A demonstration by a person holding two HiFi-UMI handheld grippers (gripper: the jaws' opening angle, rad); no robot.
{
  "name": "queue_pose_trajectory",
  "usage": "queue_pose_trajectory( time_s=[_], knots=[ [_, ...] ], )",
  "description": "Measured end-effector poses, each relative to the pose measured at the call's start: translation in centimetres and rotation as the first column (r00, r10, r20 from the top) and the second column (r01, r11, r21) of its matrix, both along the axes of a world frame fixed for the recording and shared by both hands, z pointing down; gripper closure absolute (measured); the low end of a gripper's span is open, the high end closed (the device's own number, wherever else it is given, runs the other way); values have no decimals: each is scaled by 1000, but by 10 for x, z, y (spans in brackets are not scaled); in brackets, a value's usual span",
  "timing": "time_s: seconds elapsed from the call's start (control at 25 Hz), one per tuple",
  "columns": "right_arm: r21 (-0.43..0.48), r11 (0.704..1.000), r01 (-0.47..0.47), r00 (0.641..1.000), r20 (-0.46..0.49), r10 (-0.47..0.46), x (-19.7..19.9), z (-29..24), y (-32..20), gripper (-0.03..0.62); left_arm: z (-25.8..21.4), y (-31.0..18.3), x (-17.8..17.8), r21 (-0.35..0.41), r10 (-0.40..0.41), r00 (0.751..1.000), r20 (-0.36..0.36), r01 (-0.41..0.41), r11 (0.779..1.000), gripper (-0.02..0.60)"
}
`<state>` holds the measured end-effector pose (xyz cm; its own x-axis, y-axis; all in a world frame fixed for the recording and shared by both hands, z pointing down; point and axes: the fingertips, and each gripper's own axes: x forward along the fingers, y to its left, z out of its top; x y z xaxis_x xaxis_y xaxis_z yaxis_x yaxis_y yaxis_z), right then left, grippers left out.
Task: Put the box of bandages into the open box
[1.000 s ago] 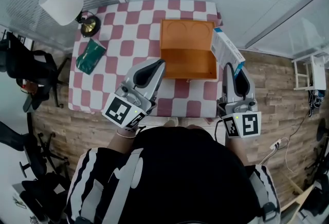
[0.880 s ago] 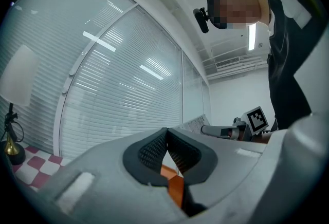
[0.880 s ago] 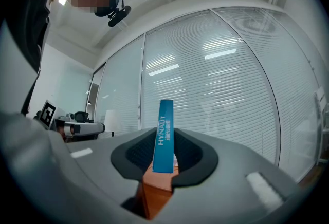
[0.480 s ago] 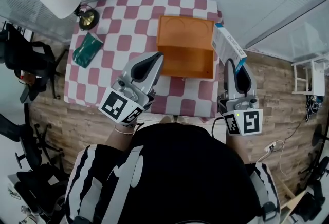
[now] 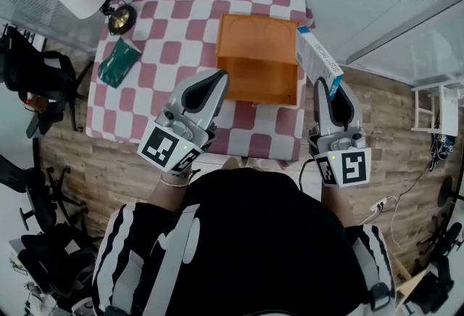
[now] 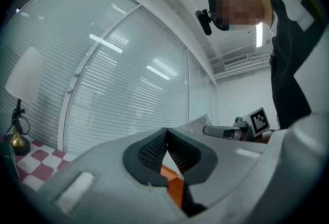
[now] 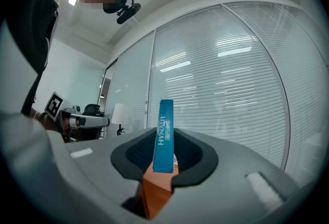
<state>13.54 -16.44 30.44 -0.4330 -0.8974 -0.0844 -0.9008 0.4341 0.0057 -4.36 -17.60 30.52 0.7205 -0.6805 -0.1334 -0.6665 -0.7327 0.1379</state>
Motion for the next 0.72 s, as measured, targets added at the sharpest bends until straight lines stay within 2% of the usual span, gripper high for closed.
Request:
queue_pose_trajectory(
  time_s=[0.28,0.44,0.56,0.72],
  knots=[
    [-16,994,109,988,-106,-110,-23,8,5,517,5,5,-3,-10,-18,1000,2,18,1000,581],
    [-42,979,201,960,-191,-206,-35,19,13,517,6,9,-3,-11,-23,1000,4,23,1000,581],
    [-52,970,237,950,-195,-243,-45,20,14,517,7,11,-2,-12,-23,1000,10,23,1000,581],
    [-52,959,280,917,-281,-283,-55,30,16,517,9,12,0,-15,-25,1000,15,25,1000,581]
  ],
)
